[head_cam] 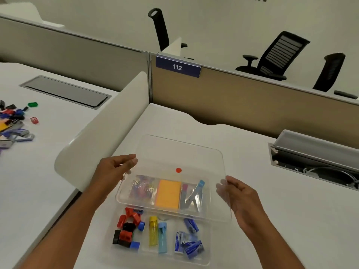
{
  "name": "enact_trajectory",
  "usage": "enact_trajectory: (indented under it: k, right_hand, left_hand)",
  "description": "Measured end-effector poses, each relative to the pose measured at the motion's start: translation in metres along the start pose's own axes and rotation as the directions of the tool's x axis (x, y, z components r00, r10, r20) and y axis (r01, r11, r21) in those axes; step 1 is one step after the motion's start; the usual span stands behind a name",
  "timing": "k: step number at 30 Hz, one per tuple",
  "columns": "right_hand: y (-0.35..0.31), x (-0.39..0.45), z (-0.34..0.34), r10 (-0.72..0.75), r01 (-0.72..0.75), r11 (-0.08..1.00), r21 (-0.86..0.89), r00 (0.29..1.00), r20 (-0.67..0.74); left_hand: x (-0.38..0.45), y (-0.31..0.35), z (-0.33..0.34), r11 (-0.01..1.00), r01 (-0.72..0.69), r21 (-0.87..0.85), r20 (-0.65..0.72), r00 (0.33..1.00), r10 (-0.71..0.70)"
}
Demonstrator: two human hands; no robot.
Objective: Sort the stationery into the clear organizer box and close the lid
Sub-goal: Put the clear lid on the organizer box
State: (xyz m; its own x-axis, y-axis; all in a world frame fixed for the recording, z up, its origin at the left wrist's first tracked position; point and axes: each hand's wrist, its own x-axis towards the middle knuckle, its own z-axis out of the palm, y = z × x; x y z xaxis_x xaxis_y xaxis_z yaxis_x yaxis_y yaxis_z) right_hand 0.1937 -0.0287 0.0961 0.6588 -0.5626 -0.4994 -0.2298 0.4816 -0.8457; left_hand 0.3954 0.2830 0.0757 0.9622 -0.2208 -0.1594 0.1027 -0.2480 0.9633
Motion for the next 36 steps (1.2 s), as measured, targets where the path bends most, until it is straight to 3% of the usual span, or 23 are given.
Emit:
enact_trajectory:
  k: [5, 10, 20, 36]
  right_hand:
    - [0.047, -0.02, 0.013, -0.117, 0.061, 0.894, -0.444, 0.988, -0.1]
    - [0.072, -0.022, 0.013, -0.221, 0.135, 0.754, -0.643, 0.974, -0.056]
    - [0.096, -0.035, 0.009, -0.303, 0.179, 0.617, -0.767, 0.953, -0.022]
    - [0.119, -0.052, 0.0, -0.331, 0.236, 0.543, -0.806, 0.942, 0.053]
  left_hand:
    - [-0.02, -0.031, -0.011, 0.952, -0.044, 0.303, -0.161, 0.982, 0.097]
    - [-0.043, -0.058, -0.011, 0.872, -0.11, 0.476, -0.198, 0.953, 0.229]
    - [-0.067, -0.08, -0.002, 0.824, -0.11, 0.556, -0.164, 0.957, 0.238]
    - [-0.085, -0.092, 0.002, 0.866, -0.049, 0.498, -0.19, 0.968, 0.164]
